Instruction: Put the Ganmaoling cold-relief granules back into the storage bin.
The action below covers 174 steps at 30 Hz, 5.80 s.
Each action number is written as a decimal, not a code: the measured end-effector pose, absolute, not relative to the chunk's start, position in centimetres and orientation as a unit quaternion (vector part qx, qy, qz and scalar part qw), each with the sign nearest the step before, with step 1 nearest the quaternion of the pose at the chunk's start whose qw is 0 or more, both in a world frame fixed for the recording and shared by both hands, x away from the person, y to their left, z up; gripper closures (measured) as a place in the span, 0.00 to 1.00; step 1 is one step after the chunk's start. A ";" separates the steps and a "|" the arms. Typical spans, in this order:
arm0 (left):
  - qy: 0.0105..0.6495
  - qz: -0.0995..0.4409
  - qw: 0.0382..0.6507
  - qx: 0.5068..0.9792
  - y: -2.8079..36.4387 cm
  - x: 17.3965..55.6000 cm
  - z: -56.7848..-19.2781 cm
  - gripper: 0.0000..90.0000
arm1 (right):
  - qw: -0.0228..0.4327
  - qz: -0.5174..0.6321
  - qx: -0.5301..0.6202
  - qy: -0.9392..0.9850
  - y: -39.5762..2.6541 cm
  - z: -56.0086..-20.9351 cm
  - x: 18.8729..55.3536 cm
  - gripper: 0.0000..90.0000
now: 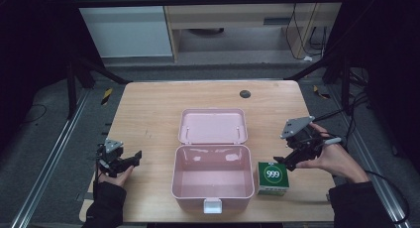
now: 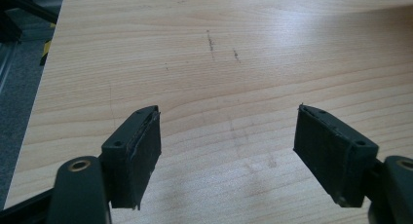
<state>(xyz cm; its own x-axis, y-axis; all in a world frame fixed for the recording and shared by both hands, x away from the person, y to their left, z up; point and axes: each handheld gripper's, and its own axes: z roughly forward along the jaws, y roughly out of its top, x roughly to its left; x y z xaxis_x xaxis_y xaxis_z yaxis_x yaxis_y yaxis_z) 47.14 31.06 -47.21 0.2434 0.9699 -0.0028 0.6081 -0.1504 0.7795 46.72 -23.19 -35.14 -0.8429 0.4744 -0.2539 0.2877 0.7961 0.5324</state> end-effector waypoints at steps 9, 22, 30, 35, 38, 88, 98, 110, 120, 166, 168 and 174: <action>0.553 0.261 0.337 0.716 31.0 47.2 -47.3 0.27 | 0.149 0.195 0.152 0.957 -21.8 -35.3 46.0 0.04; 0.549 0.261 0.334 0.721 30.8 47.2 -47.4 0.27 | 0.108 0.151 0.107 0.977 -20.5 -36.7 45.3 0.04; 0.547 0.262 0.331 0.723 30.8 47.2 -47.4 0.27 | 0.088 0.142 0.106 0.980 -20.7 -38.0 45.3 0.04; 0.546 0.262 0.328 0.725 30.7 47.3 -47.4 0.27 | 0.081 0.138 0.103 0.982 -20.6 -38.9 45.3 0.04; 0.546 0.262 0.327 0.725 30.6 47.3 -47.4 0.27 | 0.074 0.128 0.103 0.984 -20.5 -39.7 45.3 0.03; 0.544 0.258 0.322 0.731 30.5 47.4 -47.6 0.29 | 0.041 0.126 0.103 0.986 -20.7 -40.6 45.8 0.18; 0.544 0.256 0.321 0.731 30.5 47.4 -47.7 0.29 | 0.061 0.151 0.108 0.981 -21.2 -35.9 45.2 0.18; 0.544 0.256 0.322 0.731 30.5 47.4 -47.6 0.29 | 0.069 0.153 0.097 0.981 -20.2 -31.6 44.7 0.18; 0.544 0.257 0.321 0.731 30.5 47.4 -47.6 0.29 | 0.067 0.149 0.093 0.982 -18.3 -29.1 44.5 0.18; 0.546 0.260 0.320 0.729 30.7 47.4 -47.5 0.29 | 0.052 0.155 0.043 0.986 -9.0 -30.3 46.0 0.18; 0.546 0.260 0.320 0.729 30.7 47.4 -47.5 0.29 | 0.053 0.155 0.041 0.986 -8.9 -30.6 46.0 0.18; 0.545 0.261 0.320 0.729 30.7 47.4 -47.5 0.29 | 0.048 0.154 0.034 0.986 -8.5 -31.5 46.0 0.18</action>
<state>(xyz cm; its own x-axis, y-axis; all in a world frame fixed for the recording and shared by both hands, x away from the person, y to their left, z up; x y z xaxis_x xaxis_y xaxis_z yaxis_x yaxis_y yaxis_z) 47.41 30.69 -47.47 0.2685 0.9628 0.0321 0.6283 -0.2003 0.7517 45.99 -8.50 -31.54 -0.9930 0.0823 -0.0851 0.0523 0.9500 0.3077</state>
